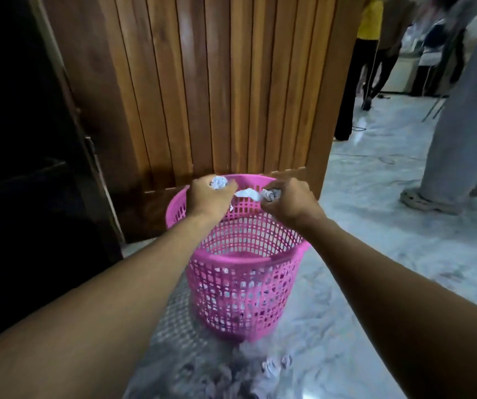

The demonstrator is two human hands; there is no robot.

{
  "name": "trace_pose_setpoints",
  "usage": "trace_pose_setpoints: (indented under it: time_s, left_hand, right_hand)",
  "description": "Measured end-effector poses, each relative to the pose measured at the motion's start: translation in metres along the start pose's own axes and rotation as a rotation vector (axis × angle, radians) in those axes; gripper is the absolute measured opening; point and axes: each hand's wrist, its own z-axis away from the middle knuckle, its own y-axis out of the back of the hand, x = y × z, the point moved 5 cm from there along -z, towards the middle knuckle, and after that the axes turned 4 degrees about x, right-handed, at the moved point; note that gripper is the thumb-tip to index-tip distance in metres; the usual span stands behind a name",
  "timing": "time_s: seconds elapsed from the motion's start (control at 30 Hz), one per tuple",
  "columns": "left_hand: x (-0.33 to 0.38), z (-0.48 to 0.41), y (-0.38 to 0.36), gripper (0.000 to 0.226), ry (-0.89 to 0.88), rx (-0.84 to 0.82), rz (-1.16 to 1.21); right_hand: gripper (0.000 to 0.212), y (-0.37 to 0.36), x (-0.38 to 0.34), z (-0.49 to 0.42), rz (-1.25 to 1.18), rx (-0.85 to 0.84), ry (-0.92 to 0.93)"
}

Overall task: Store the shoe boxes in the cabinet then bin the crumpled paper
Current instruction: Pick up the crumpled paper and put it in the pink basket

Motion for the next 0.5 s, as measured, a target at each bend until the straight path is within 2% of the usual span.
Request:
trace_pose_setpoints:
  time_s: [0.03, 0.07, 0.13, 0.23, 0.33, 0.4, 0.5]
  left_hand:
    - [-0.008, -0.001, -0.011, 0.017, 0.029, -0.038, -0.087]
    - [-0.016, -0.002, -0.022, 0.024, 0.049, -0.109, -0.186]
    - [-0.028, 0.000, -0.040, 0.045, 0.056, -0.351, -0.396]
    - [-0.032, 0.008, -0.044, 0.058, -0.035, -0.622, -0.742]
    - [-0.035, 0.010, -0.030, 0.047, -0.060, -0.698, -0.930]
    - [-0.039, 0.012, -0.016, 0.030, -0.061, -0.680, -0.920]
    - [-0.041, 0.026, 0.008, 0.027, -0.121, -0.611, -0.835]
  right_hand:
    - [0.022, -0.004, 0.010, -0.006, -0.013, -0.013, -0.019]
    - [0.023, -0.007, 0.017, -0.011, -0.020, -0.021, -0.026]
    - [0.028, -0.014, 0.028, -0.019, -0.026, -0.033, -0.024]
    - [0.032, -0.026, 0.034, -0.024, -0.012, -0.069, -0.022]
    - [0.032, -0.033, 0.036, -0.020, 0.006, -0.134, -0.020]
    - [0.035, -0.037, 0.034, -0.015, 0.010, -0.189, -0.012]
    - [0.051, -0.041, 0.027, -0.008, 0.086, -0.274, 0.037]
